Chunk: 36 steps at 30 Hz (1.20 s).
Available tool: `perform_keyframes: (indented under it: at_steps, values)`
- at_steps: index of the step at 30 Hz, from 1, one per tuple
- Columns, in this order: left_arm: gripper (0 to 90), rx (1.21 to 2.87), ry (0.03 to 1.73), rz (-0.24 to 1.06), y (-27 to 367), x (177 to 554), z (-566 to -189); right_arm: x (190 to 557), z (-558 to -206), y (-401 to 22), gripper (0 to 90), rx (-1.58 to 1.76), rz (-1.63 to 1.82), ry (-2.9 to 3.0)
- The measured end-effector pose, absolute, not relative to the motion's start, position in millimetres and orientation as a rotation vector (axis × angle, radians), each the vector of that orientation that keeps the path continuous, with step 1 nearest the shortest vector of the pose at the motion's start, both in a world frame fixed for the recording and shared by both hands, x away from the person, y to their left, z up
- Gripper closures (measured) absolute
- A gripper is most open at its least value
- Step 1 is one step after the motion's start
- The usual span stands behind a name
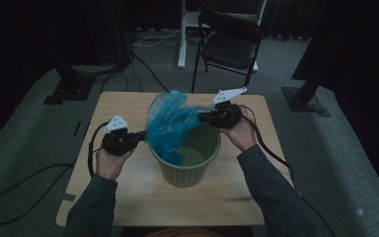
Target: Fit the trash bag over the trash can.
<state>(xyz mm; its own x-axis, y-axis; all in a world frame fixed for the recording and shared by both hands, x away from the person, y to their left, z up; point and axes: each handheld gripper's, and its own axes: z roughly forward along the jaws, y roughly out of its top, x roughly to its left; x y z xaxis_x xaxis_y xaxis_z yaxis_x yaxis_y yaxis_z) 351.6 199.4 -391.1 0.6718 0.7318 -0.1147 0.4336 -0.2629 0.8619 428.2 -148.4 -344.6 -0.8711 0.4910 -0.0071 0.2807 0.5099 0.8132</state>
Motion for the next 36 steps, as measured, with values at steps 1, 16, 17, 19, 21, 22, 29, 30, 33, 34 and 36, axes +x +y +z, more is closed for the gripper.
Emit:
perform_keyframes:
  at_steps: [1, 16, 17, 19, 21, 22, 29, 30, 33, 34, 36]
  values:
    - [90.0, 1.9, 0.915, 0.379, 199.8, 351.3, -392.6, 427.6, -345.5, -149.4, 90.0, 0.665, 1.275, 2.52]
    - [90.0, 1.868, 0.93, 0.355, 201.1, 344.9, -402.1, 397.2, -349.6, -193.2, 90.0, 0.781, 1.204, 2.532]
    - [90.0, 1.867, 0.932, 0.354, 201.2, 344.4, -402.2, 395.8, -349.7, -195.1, 90.0, 0.783, 1.209, 2.535]
    - [90.0, 1.87, 0.93, 0.354, 201.0, 343.6, -402.4, 390.9, -349.5, -198.9, 90.0, 0.788, 1.207, 2.539]
    - [90.0, 1.871, 0.93, 0.354, 201.0, 342.3, -402.6, 385.8, -349.0, -202.4, 90.0, 0.792, 1.197, 2.542]
    - [90.0, 1.871, 0.931, 0.355, 201.0, 341.9, -402.6, 382.0, -348.8, -205.1, 90.0, 0.797, 1.196, 2.551]
    - [89.4, 1.861, 0.938, 0.366, 203.7, 341.9, -400.8, 368.0, -344.4, -211.0, 86.3, 0.719, 1.236, 2.606]
    - [88.6, 1.857, 0.936, 0.368, 203.6, 341.7, -400.1, 367.7, -341.4, -210.6, 82.7, 0.707, 1.267, 2.592]
    - [86.1, 1.857, 0.928, 0.382, 203.6, 341.0, -397.8, 368.2, -331.5, -205.8, 74.4, 0.658, 1.344, 2.539]
    - [85.1, 1.857, 0.928, 0.382, 203.6, 341.0, -397.8, 368.2, -331.5, -205.8, 74.4, 0.658, 1.344, 2.539]
    - [83.6, 1.854, 0.927, 0.393, 205.1, 340.8, -395.6, 368.5, -325.0, -198.5, 67.5, 0.61, 1.378, 2.486]
